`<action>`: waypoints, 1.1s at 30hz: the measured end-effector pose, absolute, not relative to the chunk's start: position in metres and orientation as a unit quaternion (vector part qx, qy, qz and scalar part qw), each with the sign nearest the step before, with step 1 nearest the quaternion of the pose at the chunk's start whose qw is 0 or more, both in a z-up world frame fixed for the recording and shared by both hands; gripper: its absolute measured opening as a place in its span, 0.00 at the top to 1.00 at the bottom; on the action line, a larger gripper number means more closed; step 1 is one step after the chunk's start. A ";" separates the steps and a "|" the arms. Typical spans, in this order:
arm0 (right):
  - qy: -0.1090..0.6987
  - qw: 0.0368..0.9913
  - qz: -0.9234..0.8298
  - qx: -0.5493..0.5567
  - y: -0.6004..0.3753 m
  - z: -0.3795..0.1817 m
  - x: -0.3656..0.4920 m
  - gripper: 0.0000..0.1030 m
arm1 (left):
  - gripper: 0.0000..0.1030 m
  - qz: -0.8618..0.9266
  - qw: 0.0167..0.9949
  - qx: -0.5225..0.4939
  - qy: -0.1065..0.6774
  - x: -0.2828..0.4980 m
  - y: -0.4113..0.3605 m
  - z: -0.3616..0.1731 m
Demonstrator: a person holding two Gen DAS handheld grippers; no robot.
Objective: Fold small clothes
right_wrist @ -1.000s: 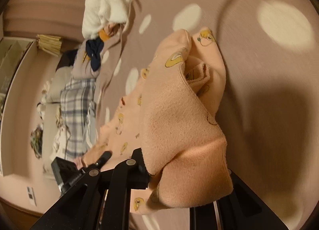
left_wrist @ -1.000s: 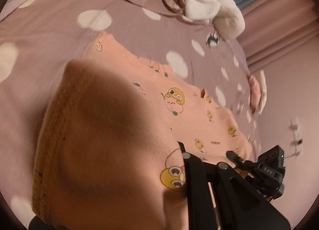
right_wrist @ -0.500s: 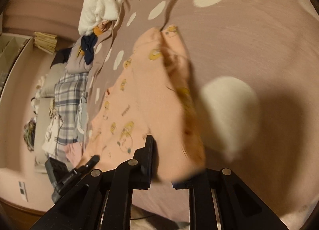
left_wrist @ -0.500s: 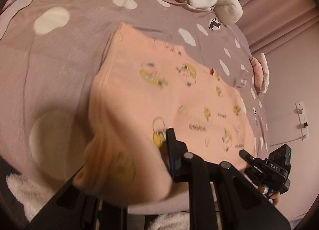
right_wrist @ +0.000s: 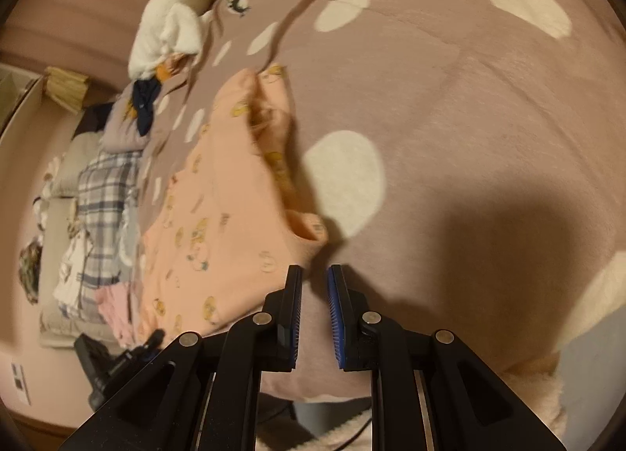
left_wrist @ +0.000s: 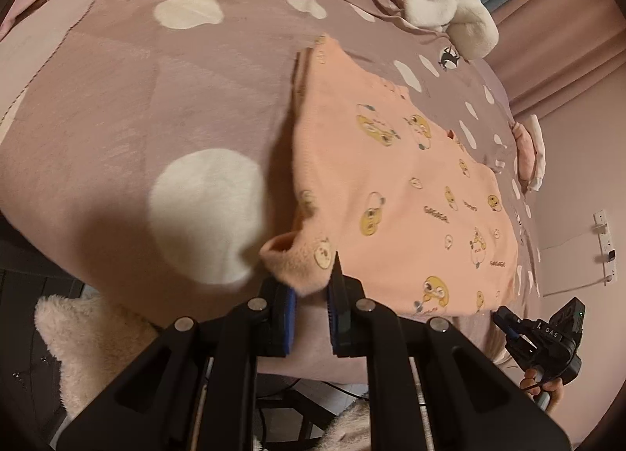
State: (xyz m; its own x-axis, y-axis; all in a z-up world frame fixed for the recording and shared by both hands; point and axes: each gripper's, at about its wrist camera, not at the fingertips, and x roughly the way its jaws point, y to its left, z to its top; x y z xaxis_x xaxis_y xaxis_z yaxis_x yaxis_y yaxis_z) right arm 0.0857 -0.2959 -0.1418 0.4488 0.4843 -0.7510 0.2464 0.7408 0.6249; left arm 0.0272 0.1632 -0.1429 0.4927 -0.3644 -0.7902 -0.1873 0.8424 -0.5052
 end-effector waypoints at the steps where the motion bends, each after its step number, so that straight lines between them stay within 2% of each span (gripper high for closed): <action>1: 0.521 0.774 0.072 0.352 -0.298 -0.143 0.083 0.83 | 0.87 -0.048 0.822 -0.270 0.499 0.025 0.165 -0.142; 11: 0.524 0.775 0.054 0.349 -0.304 -0.140 0.079 0.83 | 0.85 0.030 0.841 -0.227 0.490 0.021 0.190 -0.138; 14: 0.526 0.772 0.053 0.354 -0.305 -0.141 0.079 0.83 | 0.89 0.058 0.847 -0.217 0.482 0.018 0.200 -0.134; 18: 0.532 0.771 0.049 0.347 -0.303 -0.139 0.080 0.83 | 0.88 0.101 0.852 -0.179 0.482 0.014 0.207 -0.128; 19: 0.534 0.770 0.050 0.345 -0.302 -0.138 0.080 0.82 | 0.83 0.100 0.851 -0.178 0.483 0.014 0.208 -0.127; 20: 0.536 0.768 0.052 0.346 -0.301 -0.137 0.080 0.76 | 0.70 0.099 0.851 -0.182 0.483 0.013 0.209 -0.126; 21: 0.536 0.767 0.056 0.349 -0.300 -0.137 0.081 0.71 | 0.63 0.096 0.852 -0.188 0.480 0.012 0.210 -0.125; 22: 0.533 0.767 0.061 0.352 -0.299 -0.137 0.081 0.60 | 0.49 0.092 0.856 -0.195 0.470 0.009 0.209 -0.122; 23: 0.531 0.767 0.066 0.355 -0.297 -0.136 0.082 0.48 | 0.41 0.091 0.859 -0.198 0.463 0.010 0.207 -0.120; 25: 0.527 0.767 0.074 0.358 -0.293 -0.133 0.083 0.37 | 0.37 0.084 0.871 -0.192 0.444 0.007 0.200 -0.114; 30: 0.530 0.772 0.096 0.337 -0.276 -0.127 0.087 0.36 | 0.28 0.051 0.894 -0.157 0.417 0.011 0.180 -0.101; 32: 0.526 0.772 0.110 0.339 -0.271 -0.126 0.088 0.29 | 0.16 0.023 0.899 -0.173 0.401 0.012 0.175 -0.097; 33: 0.524 0.772 0.116 0.340 -0.268 -0.125 0.089 0.27 | 0.14 0.016 0.901 -0.182 0.395 0.010 0.173 -0.095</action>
